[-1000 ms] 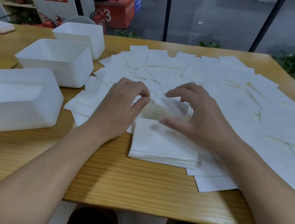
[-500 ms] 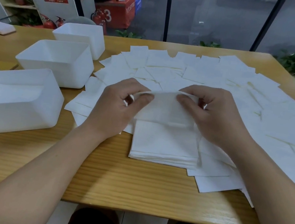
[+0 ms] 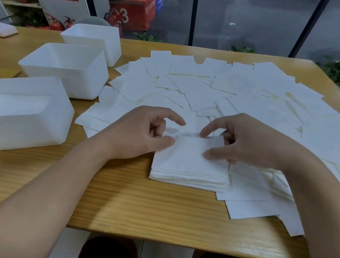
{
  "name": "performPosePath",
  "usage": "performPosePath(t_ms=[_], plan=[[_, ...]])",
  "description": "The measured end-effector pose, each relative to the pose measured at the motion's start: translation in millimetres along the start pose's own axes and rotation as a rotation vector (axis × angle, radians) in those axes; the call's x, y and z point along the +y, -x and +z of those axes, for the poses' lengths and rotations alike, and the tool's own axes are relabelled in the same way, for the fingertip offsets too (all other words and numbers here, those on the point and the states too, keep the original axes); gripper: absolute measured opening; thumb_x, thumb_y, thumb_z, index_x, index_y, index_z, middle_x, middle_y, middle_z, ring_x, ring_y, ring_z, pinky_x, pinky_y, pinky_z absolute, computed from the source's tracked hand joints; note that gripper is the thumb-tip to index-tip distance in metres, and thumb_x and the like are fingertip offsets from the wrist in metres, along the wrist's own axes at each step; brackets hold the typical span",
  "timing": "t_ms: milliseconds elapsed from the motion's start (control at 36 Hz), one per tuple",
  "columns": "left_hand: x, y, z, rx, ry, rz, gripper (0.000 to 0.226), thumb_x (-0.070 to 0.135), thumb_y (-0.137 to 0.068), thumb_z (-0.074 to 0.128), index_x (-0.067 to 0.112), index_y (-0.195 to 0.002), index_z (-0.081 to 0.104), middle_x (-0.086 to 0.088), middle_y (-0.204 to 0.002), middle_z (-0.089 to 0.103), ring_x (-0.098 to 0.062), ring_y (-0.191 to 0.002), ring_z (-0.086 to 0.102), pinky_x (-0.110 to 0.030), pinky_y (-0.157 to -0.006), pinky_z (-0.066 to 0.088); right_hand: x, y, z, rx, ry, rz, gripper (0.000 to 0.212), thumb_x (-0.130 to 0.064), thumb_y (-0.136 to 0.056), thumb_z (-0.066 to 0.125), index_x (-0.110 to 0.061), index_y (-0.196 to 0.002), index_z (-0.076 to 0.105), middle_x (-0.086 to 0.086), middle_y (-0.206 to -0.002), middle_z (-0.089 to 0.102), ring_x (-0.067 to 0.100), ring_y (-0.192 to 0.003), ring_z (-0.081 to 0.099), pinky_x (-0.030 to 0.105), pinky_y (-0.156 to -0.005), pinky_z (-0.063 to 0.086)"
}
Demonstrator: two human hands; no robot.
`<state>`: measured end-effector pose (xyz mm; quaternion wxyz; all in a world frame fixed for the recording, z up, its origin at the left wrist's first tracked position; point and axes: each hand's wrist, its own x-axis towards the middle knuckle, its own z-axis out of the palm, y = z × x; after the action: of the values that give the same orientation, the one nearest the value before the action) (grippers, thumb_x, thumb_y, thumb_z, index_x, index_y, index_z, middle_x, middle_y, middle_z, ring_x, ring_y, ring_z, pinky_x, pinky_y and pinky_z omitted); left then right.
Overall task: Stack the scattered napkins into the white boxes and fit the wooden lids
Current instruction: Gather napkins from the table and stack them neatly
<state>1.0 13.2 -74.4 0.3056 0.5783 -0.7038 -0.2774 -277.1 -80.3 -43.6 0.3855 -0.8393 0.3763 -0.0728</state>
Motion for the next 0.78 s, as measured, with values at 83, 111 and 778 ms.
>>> performPosePath(t_ms=[83, 111, 778], plan=[[-2, 0, -1, 0.040, -0.007, 0.006, 0.028, 0.027, -0.096, 0.082, 0.041, -0.120, 0.075, 0.007, -0.064, 0.050, -0.009, -0.060, 0.047, -0.017, -0.068, 0.046, 4, -2, -1, 0.098, -0.014, 0.001, 0.030, -0.043, -0.083, 0.091, -0.037, -0.109, 0.076, -0.005, -0.059, 0.049, 0.010, -0.050, 0.049, 0.032, -0.052, 0.050], [-3, -2, 0, 0.083, -0.017, 0.005, 0.022, 0.031, -0.096, 0.082, 0.040, -0.115, 0.076, 0.007, -0.065, 0.050, -0.009, -0.060, 0.048, -0.017, -0.066, 0.046, 5, -3, -1, 0.150, -0.011, -0.011, 0.027, -0.045, -0.084, 0.090, -0.035, -0.106, 0.077, -0.006, -0.059, 0.048, 0.010, -0.050, 0.046, 0.032, -0.051, 0.048], [-16, -14, 9, 0.192, -0.332, -0.266, 0.084, 0.066, -0.094, 0.071, 0.035, -0.164, 0.037, 0.014, -0.160, 0.043, -0.014, -0.152, 0.021, -0.040, -0.122, 0.031, 9, -33, 49, 0.373, 0.005, -0.097, 0.042, -0.041, -0.098, 0.074, -0.039, -0.139, 0.062, -0.022, -0.118, 0.070, 0.004, -0.095, 0.063, 0.023, -0.085, 0.052]])
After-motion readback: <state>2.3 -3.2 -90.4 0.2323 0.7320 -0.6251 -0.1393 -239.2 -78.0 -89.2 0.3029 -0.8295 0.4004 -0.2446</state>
